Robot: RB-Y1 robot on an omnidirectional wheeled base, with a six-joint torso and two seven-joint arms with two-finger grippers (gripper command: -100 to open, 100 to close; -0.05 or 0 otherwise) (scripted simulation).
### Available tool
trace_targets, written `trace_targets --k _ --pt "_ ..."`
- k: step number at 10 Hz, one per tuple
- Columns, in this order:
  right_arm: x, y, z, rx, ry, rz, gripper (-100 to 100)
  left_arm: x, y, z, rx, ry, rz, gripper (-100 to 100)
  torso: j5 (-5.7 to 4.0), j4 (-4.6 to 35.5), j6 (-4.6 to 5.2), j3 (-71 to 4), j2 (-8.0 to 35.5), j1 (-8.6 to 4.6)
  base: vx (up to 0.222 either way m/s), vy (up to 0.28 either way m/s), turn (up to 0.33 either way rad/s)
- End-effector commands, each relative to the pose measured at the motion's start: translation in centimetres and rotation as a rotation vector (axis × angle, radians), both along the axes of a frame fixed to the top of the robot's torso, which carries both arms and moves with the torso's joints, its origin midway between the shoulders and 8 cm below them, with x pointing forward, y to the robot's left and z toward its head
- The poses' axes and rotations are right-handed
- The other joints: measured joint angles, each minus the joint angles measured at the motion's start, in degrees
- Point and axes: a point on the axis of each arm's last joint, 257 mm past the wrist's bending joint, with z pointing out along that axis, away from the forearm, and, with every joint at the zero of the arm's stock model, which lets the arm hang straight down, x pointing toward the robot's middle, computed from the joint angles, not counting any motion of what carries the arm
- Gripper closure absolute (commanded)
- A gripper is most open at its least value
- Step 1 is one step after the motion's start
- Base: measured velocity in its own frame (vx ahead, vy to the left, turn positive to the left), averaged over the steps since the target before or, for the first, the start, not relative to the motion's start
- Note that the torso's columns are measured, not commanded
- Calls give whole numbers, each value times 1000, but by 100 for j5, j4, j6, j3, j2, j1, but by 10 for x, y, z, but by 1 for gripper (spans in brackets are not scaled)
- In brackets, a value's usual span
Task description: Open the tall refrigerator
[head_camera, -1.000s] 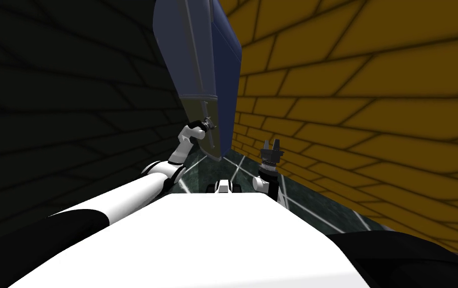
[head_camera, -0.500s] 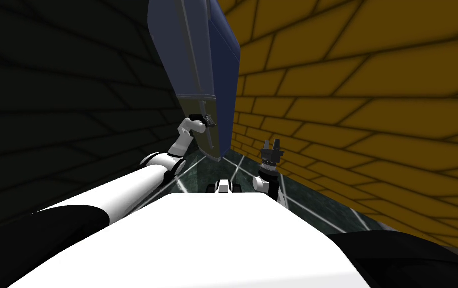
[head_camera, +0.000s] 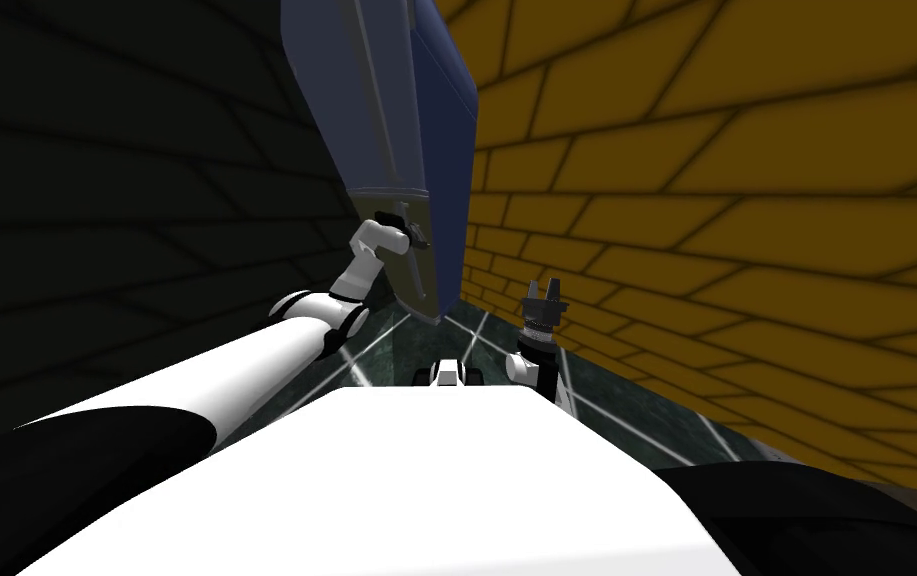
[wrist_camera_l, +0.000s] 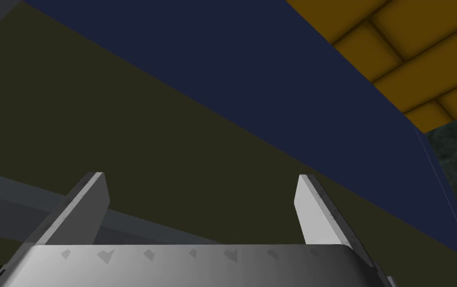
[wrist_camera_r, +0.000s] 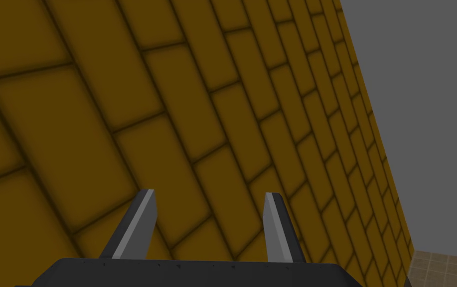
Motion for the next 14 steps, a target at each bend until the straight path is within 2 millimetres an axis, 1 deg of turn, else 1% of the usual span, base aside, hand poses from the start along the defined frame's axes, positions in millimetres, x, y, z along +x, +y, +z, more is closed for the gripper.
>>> trace_targets --k 1,3,4,7,8,10,12,14 --pt "0 0 0 0 0 0 0 5 10 11 2 31 34 -100 -1 0 1 -1 -2 -1 42 9 -23" --pt "0 0 0 0 0 0 0 10 35 22 2 84 101 -100 1 1 0 -1 -1 4 63 13 -77" --pt "0 0 0 0 0 0 0 10 33 29 2 75 98 -100 0 -2 1 -5 -8 1 61 15 -23" --pt "0 0 0 0 0 0 0 10 73 52 -9 126 201 -100 1 -1 0 -4 -7 4 81 22 -76" --pt "0 0 0 0 0 0 0 10 72 56 -9 120 199 -100 1 -2 -1 -4 -7 3 56 20 -18" --pt "0 0 0 0 0 0 0 7 99 74 -22 140 264 -100 0 4 1 7 10 -1 52 20 -62" --pt "0 0 0 0 0 0 0 7 99 75 -22 139 264 -100 0 0 0 2 3 -1 32 11 -9" --pt "0 0 0 0 0 0 0 1 125 92 -37 150 323 -100 -1 6 -4 0 1 2 30 7 -66"
